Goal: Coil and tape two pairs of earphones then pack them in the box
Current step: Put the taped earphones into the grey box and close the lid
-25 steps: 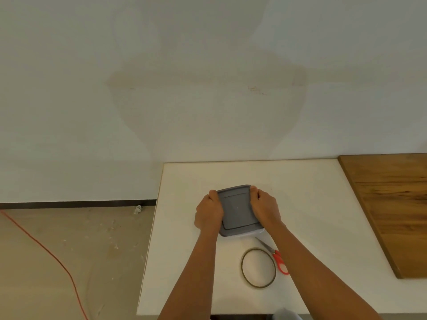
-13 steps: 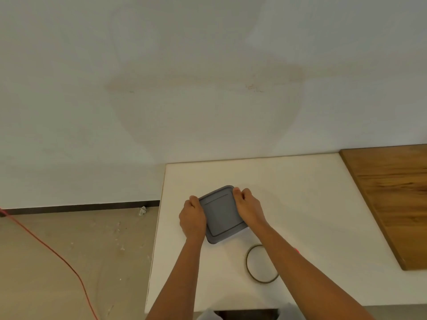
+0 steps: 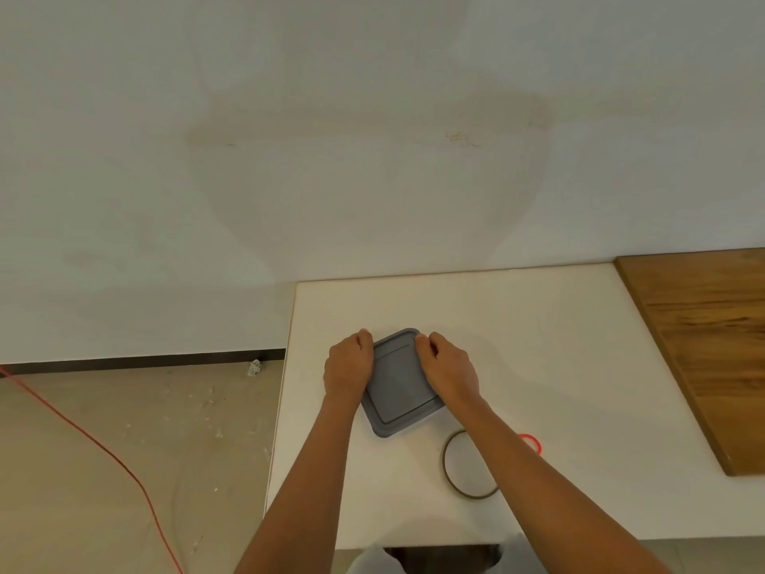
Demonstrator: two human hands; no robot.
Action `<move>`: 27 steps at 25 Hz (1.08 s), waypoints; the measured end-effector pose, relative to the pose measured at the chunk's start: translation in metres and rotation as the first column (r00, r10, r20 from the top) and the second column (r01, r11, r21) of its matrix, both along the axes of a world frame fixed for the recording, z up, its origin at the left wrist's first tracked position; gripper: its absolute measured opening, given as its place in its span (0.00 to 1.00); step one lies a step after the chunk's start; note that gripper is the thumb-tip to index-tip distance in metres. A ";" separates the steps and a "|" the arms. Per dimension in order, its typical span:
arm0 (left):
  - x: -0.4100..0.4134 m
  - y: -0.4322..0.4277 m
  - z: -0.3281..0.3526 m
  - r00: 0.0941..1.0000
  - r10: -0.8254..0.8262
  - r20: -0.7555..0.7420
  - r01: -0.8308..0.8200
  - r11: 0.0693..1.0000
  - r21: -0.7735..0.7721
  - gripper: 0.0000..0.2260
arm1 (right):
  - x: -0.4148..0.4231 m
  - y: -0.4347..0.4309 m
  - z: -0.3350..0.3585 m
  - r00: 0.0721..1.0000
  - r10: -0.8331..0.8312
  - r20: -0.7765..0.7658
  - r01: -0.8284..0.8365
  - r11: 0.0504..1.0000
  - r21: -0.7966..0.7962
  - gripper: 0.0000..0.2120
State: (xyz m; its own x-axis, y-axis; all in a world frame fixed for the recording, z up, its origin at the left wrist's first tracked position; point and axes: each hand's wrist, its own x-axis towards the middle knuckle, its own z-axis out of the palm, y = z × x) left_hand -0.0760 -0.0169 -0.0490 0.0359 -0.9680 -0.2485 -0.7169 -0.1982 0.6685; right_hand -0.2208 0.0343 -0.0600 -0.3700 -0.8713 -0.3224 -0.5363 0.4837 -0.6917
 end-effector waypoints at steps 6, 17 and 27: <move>0.004 -0.007 -0.003 0.997 -0.074 0.018 0.072 0.995 0.063 0.18 | -0.003 -0.002 -0.001 0.995 0.016 0.103 -0.011 0.998 -0.057 0.19; 0.008 0.003 -0.002 0.987 -0.006 -0.161 -0.007 0.997 -0.079 0.18 | -0.011 -0.035 0.021 0.972 0.211 -0.106 -0.189 0.964 0.185 0.24; 0.002 0.001 0.001 0.961 0.277 -0.017 -0.273 0.953 0.130 0.18 | 0.000 -0.024 0.004 0.992 0.042 0.121 -0.033 0.997 -0.075 0.21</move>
State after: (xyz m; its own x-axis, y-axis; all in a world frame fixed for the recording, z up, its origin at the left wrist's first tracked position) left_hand -0.0742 -0.0163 -0.0478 0.2859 -0.8830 -0.3723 -0.6000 -0.4679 0.6489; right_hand -0.2208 0.0101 -0.0556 -0.2983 -0.9066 -0.2984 -0.4627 0.4108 -0.7856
